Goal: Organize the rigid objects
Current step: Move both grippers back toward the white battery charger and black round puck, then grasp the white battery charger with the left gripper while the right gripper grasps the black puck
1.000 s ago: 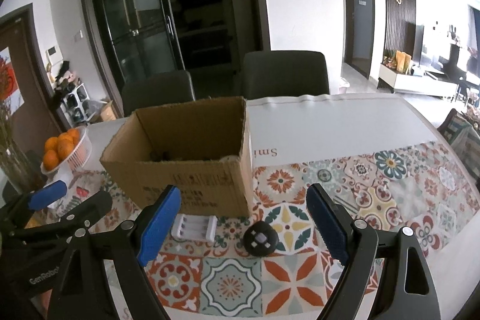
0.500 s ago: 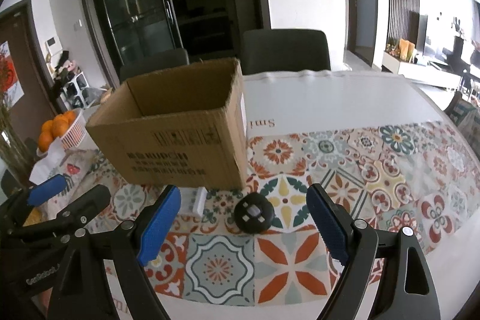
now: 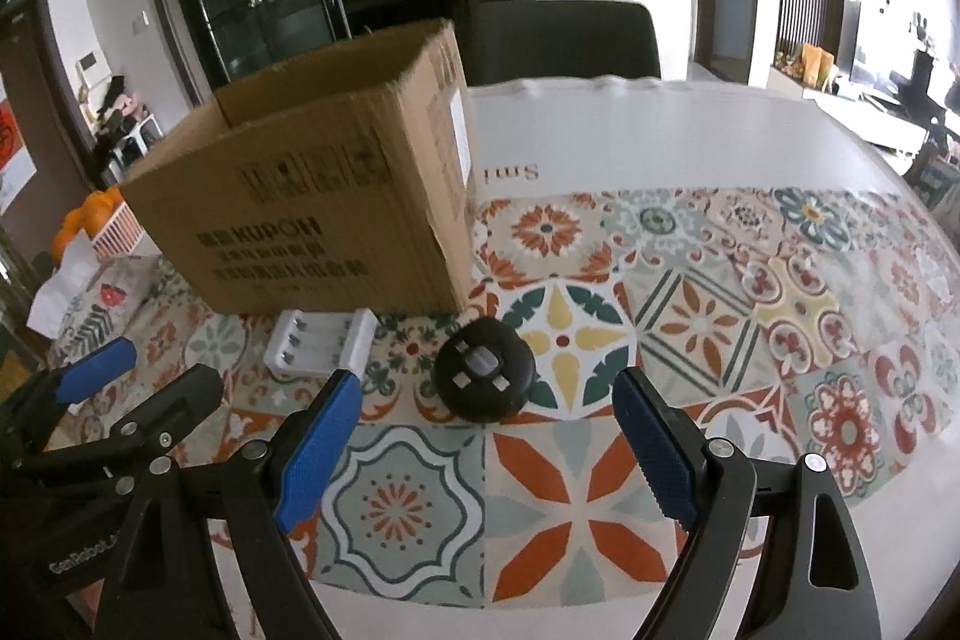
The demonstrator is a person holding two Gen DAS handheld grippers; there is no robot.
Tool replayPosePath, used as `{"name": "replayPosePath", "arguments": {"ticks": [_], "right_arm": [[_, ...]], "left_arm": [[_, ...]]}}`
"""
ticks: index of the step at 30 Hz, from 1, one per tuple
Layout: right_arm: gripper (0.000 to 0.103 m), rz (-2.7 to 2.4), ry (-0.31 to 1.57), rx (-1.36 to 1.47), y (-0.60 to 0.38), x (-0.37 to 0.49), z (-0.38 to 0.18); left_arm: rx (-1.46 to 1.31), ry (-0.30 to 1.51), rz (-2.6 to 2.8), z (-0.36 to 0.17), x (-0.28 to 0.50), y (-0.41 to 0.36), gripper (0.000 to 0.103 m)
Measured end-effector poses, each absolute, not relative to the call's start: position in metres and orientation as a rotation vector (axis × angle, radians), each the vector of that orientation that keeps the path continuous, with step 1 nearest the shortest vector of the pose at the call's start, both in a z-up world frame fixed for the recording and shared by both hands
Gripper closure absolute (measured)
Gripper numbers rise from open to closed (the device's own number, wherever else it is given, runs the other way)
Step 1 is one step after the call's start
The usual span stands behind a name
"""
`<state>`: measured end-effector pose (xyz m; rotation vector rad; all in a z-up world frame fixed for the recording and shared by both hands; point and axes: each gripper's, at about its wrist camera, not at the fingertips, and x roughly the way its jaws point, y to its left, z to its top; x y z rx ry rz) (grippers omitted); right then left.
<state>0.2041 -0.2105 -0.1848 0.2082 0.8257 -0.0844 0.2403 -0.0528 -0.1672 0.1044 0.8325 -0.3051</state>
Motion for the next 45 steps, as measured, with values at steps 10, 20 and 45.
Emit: {"name": "replayPosePath", "arguments": {"ticks": [10, 20, 45], "right_arm": [[0.017, -0.083, 0.875, 0.18, -0.214, 0.222, -0.211], [0.017, -0.075, 0.917, 0.161, -0.214, 0.235, -0.23], [0.026, -0.099, 0.924, 0.18, -0.233, 0.256, -0.244]], "left_arm": [[0.109, 0.869, -0.328, -0.196, 0.256, -0.058, 0.014], [0.106, 0.897, -0.352, -0.217, 0.269, -0.062, 0.015], [0.093, 0.933, -0.357, -0.24, 0.307, -0.093, 0.016]]}}
